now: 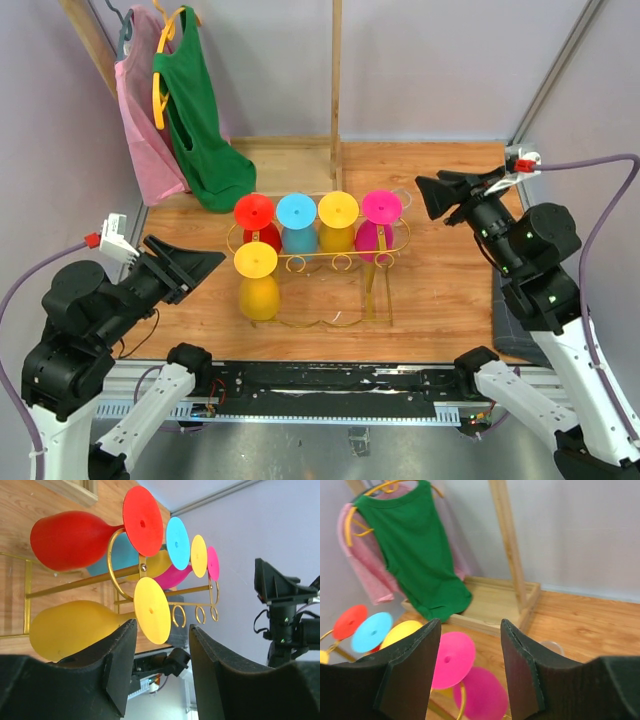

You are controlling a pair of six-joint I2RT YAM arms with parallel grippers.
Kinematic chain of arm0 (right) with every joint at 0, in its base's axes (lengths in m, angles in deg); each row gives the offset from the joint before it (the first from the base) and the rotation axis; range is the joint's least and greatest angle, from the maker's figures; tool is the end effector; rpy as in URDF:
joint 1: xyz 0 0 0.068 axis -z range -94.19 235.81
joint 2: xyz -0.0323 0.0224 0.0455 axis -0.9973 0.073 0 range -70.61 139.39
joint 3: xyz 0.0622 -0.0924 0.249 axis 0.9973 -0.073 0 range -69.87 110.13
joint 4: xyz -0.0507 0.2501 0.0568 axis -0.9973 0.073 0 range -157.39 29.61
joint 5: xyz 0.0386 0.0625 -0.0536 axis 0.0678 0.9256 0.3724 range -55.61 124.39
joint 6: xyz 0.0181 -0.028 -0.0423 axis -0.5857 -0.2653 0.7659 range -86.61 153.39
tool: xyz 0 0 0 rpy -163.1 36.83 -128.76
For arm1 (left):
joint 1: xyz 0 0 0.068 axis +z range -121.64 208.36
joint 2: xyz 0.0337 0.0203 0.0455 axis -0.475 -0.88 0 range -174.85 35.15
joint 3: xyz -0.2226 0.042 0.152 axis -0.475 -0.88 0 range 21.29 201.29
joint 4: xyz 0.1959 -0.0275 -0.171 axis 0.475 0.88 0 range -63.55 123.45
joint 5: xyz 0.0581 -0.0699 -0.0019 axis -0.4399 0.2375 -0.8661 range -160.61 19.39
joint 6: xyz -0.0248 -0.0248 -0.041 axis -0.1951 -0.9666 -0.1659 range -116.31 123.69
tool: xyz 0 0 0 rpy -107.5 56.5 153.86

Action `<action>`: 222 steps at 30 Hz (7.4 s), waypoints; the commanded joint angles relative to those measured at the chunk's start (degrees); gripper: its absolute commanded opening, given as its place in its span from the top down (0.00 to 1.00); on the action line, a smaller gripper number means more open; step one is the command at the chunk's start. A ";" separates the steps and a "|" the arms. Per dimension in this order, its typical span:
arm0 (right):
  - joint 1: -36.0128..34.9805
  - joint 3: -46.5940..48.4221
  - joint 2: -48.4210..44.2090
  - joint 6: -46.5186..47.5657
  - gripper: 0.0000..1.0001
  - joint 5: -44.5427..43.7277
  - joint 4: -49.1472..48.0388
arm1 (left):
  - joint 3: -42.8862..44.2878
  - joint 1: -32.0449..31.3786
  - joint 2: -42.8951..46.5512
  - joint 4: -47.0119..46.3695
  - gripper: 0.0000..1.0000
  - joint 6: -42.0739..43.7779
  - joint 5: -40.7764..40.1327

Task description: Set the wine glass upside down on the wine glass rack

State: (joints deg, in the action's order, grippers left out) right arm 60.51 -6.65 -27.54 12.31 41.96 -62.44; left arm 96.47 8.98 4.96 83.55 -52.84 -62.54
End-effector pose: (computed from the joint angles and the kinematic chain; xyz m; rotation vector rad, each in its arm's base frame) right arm 0.1263 0.0649 0.4632 -0.1656 1.3382 0.7737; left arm 0.0262 -0.0145 0.4390 -0.5050 1.8444 -1.0552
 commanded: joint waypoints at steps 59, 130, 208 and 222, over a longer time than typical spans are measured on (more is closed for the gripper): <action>9.12 16.55 48.91 7.81 0.68 -11.01 24.12 | -6.04 -0.31 9.03 -4.87 0.48 10.36 -1.12; 4.73 2.87 6.97 -25.75 0.99 27.65 -40.64 | -27.84 -0.35 8.47 -52.83 0.47 -6.61 7.16; -11.76 10.14 36.08 -47.92 0.94 42.06 -78.82 | -28.17 -0.61 -5.16 -107.09 1.00 -44.25 24.39; -11.65 10.01 35.97 -46.34 0.54 41.95 -77.72 | -26.34 -0.61 -4.70 -105.09 1.00 -43.05 24.27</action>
State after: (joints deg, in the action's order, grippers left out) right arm 49.15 1.90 8.89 -35.10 84.47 -137.93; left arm 68.21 8.35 -0.18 -21.06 -97.06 -36.90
